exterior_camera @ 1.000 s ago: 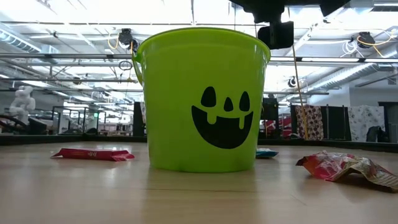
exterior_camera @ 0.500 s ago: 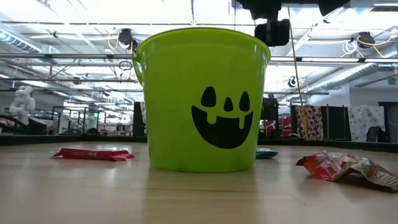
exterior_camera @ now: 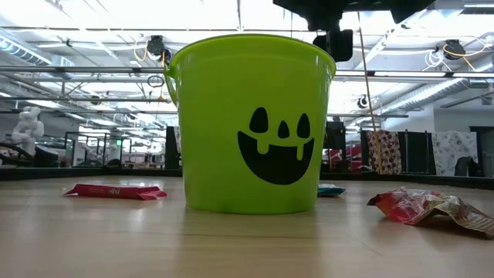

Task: Sort candy by brand, put in halloween buckets
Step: Put red chocolate bar into the orange bucket

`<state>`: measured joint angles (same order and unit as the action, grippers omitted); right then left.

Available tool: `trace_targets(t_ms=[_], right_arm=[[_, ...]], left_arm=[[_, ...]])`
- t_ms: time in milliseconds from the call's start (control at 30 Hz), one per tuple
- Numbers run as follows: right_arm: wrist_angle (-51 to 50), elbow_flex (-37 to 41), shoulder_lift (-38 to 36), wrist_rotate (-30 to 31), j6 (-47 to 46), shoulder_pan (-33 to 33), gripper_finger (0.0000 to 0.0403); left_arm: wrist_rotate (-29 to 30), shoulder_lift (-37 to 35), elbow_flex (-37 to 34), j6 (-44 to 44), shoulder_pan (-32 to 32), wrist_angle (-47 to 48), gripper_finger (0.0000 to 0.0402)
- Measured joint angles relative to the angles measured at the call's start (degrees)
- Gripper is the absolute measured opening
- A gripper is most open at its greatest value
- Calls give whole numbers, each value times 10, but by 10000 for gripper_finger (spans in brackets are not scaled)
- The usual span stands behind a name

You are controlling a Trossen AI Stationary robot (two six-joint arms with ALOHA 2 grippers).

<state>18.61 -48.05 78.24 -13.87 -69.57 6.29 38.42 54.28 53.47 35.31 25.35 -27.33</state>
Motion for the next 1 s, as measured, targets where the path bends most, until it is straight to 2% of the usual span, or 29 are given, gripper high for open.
trace_targets(t_ms=[133, 233, 300, 367, 500, 567, 667, 767, 867, 933, 1000], right_arm=[[0, 0, 0, 1, 0, 0, 135], [0, 0, 0, 2, 0, 0, 135], [-1, 0, 0, 2, 2, 0, 135], [-1, 0, 0, 2, 2, 0, 135], [-1, 0, 0, 2, 3, 0, 135], [-1, 0, 0, 2, 4, 0, 135], [-1, 0, 0, 2, 8, 0, 135], [7, 0, 0, 2, 11, 0, 135], [77, 0, -9, 3, -13, -7, 135], [143, -1, -20, 5, -22, -16, 135], [164, 0, -39, 7, -22, -25, 135]], left_arm=[[115, -1, 0, 57, -12, 10, 84], [170, -8, 0, 93, -22, 8, 84], [187, -13, 0, 130, -29, 8, 84], [173, -17, 0, 182, -35, 9, 84], [40, -27, 0, 194, -49, 9, 84], [7, -27, 0, 198, -51, 11, 84], [5, -27, 0, 185, -51, 15, 84], [30, -27, 0, 109, -53, 31, 84], [62, -19, 0, 54, -69, 60, 84], [64, -11, 0, 49, -88, 97, 84], [45, 0, 0, 81, -111, 144, 84]])
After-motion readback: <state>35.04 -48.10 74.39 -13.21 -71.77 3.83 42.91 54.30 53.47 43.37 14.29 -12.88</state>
